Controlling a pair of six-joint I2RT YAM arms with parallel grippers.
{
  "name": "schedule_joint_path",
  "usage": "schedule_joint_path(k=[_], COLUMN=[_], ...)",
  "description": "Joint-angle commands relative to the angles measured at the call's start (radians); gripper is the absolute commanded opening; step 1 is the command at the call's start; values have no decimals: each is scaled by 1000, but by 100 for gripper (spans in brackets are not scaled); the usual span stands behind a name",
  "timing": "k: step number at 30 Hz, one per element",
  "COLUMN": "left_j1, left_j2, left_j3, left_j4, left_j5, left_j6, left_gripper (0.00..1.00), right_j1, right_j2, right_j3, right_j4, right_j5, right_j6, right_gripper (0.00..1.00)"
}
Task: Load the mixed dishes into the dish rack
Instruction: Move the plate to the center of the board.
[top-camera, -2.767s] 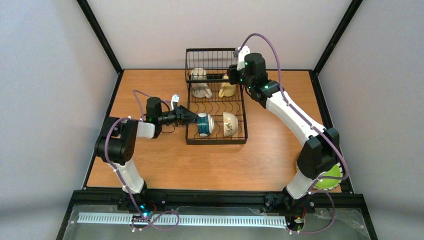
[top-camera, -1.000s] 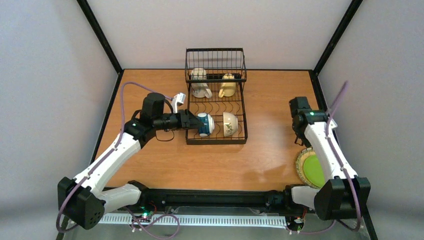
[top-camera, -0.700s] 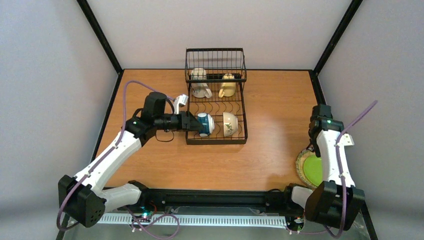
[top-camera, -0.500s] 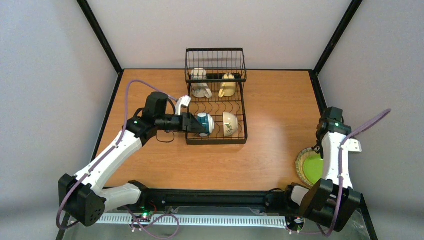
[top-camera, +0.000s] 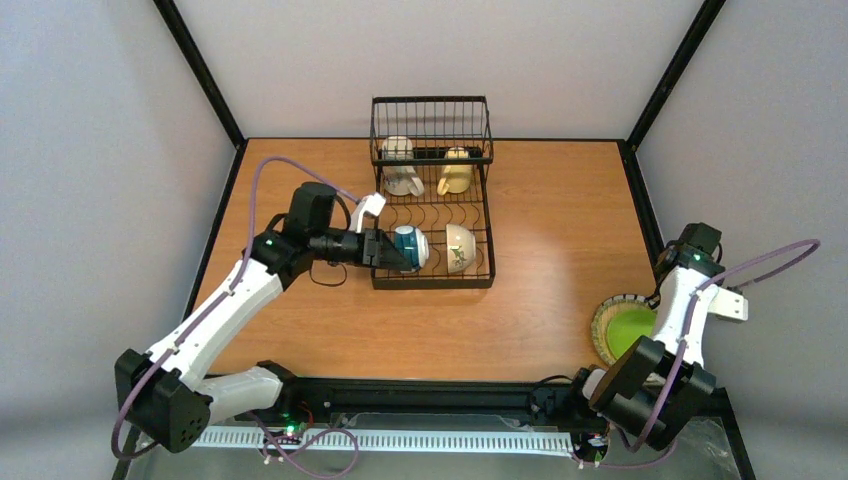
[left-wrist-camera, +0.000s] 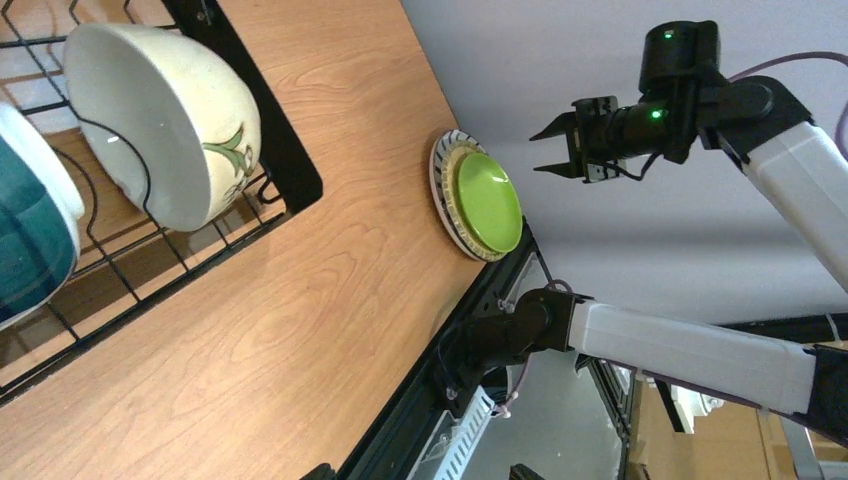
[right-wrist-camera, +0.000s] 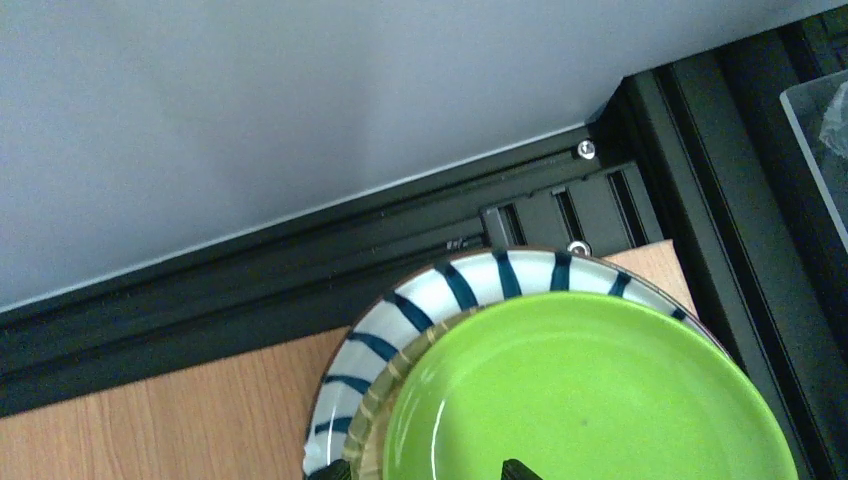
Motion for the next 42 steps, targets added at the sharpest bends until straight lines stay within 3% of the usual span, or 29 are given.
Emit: schedule_joint_path(k=[1,18,42], left_j1=[-8,-8,-8], left_j2=[-13,-97,-99], left_j3=[47,-18,-7], left_j4=[-11,82,53], left_j5=[45,102,118], left_j6=[29,-40,-35], left_gripper=[97,97,98], right_j1=[-30,-150,-290], right_j2=[30,165,304], right_j3=[-8,-44,-106], right_j4=[63,140,328], right_j5=[53,80,72], right_j6=[-23,-18,-12], right_gripper=[86,86,86])
